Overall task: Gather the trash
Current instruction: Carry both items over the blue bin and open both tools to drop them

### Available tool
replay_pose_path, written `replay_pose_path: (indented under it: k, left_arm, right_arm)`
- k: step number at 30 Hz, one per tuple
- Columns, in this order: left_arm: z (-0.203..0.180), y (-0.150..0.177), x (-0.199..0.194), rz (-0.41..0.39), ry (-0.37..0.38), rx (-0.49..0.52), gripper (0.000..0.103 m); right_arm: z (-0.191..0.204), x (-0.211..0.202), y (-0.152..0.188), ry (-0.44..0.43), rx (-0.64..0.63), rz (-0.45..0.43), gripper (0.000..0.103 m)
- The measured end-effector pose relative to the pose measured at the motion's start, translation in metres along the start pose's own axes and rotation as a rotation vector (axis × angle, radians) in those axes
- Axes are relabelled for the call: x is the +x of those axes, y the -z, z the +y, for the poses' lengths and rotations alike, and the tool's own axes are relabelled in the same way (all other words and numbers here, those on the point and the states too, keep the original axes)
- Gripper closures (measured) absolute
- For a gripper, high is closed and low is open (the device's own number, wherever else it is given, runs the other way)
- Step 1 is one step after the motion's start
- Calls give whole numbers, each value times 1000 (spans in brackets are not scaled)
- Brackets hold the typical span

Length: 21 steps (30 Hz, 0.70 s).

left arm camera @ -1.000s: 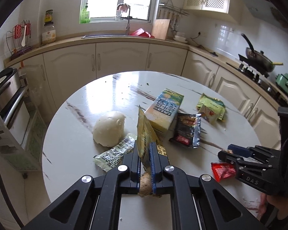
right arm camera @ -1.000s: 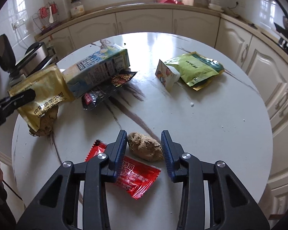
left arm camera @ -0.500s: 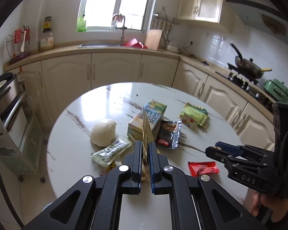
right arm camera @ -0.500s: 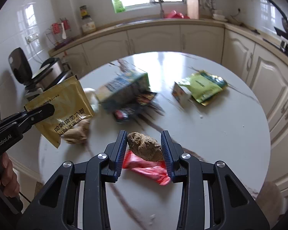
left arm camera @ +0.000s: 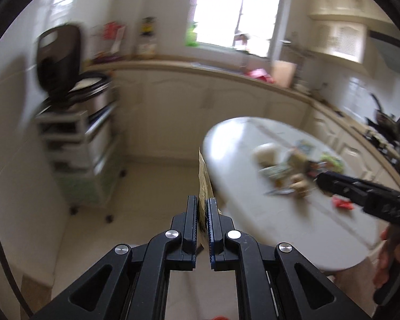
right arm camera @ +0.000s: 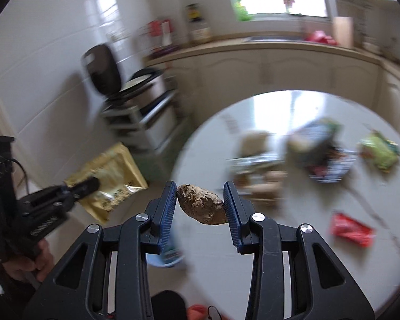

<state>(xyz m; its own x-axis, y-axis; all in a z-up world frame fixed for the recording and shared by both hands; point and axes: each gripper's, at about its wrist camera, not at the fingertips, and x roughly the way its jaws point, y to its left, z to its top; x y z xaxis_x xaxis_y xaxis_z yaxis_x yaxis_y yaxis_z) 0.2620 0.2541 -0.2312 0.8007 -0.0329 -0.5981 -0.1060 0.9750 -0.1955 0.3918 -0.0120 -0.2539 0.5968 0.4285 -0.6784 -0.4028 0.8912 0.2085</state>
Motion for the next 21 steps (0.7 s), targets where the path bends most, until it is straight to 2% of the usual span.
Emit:
replay_pose_path:
  k: [4,7,10,13,16,18,20,21]
  left_arm:
    - [58,30,1,57,-89,-85,100]
    - [103,56,18,135,-146,-152,100]
    - [139,74,45,217,-160,-207,100]
    - [162,89,76,292,-159,-251,99]
    - [181,96,108,352,-125,-293,99]
    - [188,100,123,383,-136,-306,98]
    - [194,101,132,392,-136,-322,94]
    - [197,100,137,400,-139,-335,89]
  right_arm:
    - [59,46,5,-87,-73,65,68]
    - [95,86,11,-129,-122,121,68]
    - [125,135,21,-165,-151,189,68]
    - [143,184,33,-179,-163,259,68]
    - [151,228,44,-183,-159,321,69]
    - [152,253,49,-170,-160,350,68]
    - [152,275,55,-165,-149,372,68]
    - [151,285,58,-160,-143,388,68]
